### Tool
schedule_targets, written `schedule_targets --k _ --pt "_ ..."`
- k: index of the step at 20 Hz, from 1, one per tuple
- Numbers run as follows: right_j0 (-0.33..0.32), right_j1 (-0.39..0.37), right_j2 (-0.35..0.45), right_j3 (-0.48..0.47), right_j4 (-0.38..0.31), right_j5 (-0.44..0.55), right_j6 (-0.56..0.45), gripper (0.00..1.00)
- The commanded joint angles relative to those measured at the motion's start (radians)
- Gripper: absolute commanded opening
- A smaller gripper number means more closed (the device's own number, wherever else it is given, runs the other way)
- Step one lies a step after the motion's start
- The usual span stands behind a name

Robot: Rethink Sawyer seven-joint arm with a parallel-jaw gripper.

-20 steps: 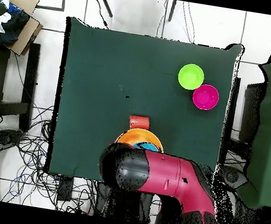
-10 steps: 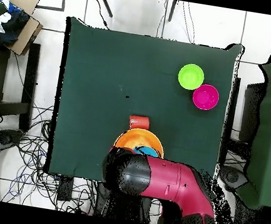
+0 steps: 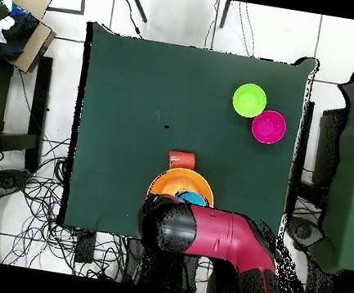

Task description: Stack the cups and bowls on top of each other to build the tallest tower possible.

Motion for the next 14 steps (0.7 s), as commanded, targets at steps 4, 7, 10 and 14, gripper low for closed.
schedule_targets --k 4,7,10,14 --pt "0.011 0.154 -0.050 0.021 -0.115 -0.118 0.061 0.00" --pt "0.011 0.154 -0.051 0.022 -0.112 -0.119 0.058 0.00" --pt "0.014 0.144 -0.054 0.029 -0.105 -0.116 0.056 0.00" --pt "0.022 0.128 -0.058 0.044 -0.094 -0.115 0.060 0.00"
